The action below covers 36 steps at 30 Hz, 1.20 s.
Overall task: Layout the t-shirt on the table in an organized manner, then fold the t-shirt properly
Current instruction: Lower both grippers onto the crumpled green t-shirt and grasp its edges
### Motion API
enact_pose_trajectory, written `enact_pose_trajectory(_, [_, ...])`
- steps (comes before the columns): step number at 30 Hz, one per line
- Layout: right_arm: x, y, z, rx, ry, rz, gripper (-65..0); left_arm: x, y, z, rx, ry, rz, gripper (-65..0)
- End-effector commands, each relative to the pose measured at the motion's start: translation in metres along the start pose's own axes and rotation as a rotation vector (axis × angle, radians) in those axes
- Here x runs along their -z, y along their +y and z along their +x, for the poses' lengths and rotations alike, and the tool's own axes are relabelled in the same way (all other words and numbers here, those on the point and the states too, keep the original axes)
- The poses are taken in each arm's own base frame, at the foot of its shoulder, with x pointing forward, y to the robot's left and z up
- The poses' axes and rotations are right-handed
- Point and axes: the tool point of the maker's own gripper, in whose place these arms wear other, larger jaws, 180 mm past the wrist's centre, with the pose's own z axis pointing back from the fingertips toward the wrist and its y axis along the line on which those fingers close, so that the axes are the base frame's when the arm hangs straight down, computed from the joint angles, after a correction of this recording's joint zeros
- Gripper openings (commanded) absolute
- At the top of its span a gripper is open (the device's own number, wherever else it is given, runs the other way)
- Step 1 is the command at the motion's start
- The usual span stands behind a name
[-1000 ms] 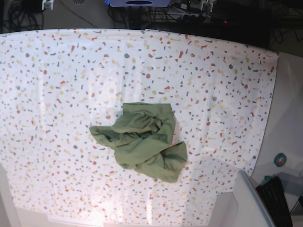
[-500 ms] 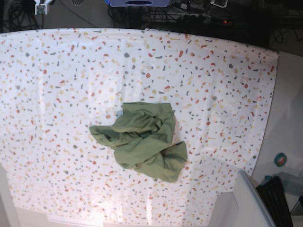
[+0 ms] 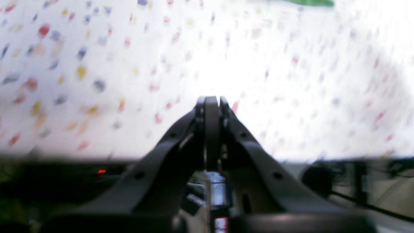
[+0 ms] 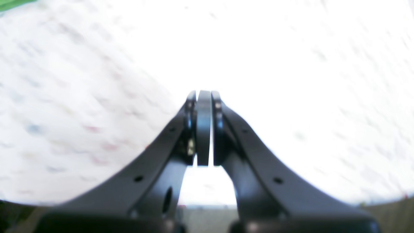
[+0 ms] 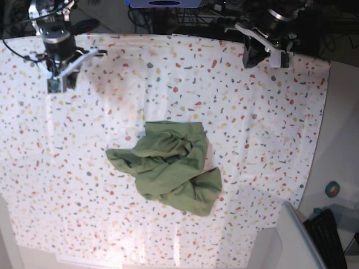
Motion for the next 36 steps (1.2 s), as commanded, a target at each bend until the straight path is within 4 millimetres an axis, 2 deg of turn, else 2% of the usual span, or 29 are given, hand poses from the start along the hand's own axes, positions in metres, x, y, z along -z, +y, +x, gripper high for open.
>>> enact_pose_trajectory(1, [0.003,0.006,0.021,-0.011,-0.055,0.013,-55.5,0.001,-0.004,0.008,-0.01,-0.018,-0.016,-65.0])
enact_pose_trajectory(3, [0.014,0.031,0.042,-0.025,-0.078,0.077,-36.9,0.009,0.009,0.022,-0.038,-0.046,0.01,-59.2])
enact_pose_trajectory(4, [0.019,0.043,0.049,-0.034,-0.088,0.107,-31.2,0.012,0.016,0.029,-0.049,-0.064,0.03,-56.3])
enact_pose_trajectory(5, [0.025,0.056,0.055,-0.047,-0.098,0.138,-28.7,0.014,0.023,0.037,-0.062,-0.091,0.053,-53.5])
enact_pose_trajectory(6, [0.031,0.067,0.062,-0.063,-0.11,0.165,-29.1,0.015,0.03,0.046,-0.079,-0.121,0.078,-51.2])
enact_pose_trajectory(8, [0.051,0.083,0.065,-0.089,-0.096,0.197,-30.2,0.015,0.047,0.059,-0.108,-0.167,0.13,-49.2])
enact_pose_trajectory(10, [0.074,0.091,0.057,-0.112,-0.051,0.209,-30.0,0.012,0.061,0.069,-0.113,-0.198,0.168,-49.5])
enact_pose_trajectory(13, [0.092,0.111,0.053,-0.104,-0.035,0.267,-30.2,0.007,0.076,0.076,-0.11,-0.219,0.208,-49.5])
enact_pose_trajectory(16, [0.105,0.117,0.055,-0.043,-0.044,0.299,-30.2,0.004,0.096,0.072,-0.121,-0.214,0.259,-49.5])
enact_pose_trajectory(19, [0.12,0.119,0.047,-0.023,-0.001,0.307,-30.2,0.001,0.121,0.059,-0.144,-0.186,0.324,-49.7])
enact_pose_trajectory(21, [0.123,0.118,0.045,-0.026,0.01,0.304,-30.2,-0.001,0.132,0.051,-0.157,-0.173,0.353,-49.7])
enact_pose_trajectory(24, [0.12,0.134,0.049,-0.062,-0.002,0.341,-30.2,-0.003,0.146,0.038,-0.176,-0.143,0.39,-49.7])
enact_pose_trajectory(28, [0.126,0.139,0.056,-0.084,-0.008,0.349,-30.2,-0.003,0.147,0.031,-0.181,-0.126,0.393,-49.7])
enact_pose_trajectory(36, [0.128,0.136,0.098,-0.088,-0.094,0.342,-30.2,-0.003,0.147,0.033,-0.18,-0.135,0.395,-49.7])
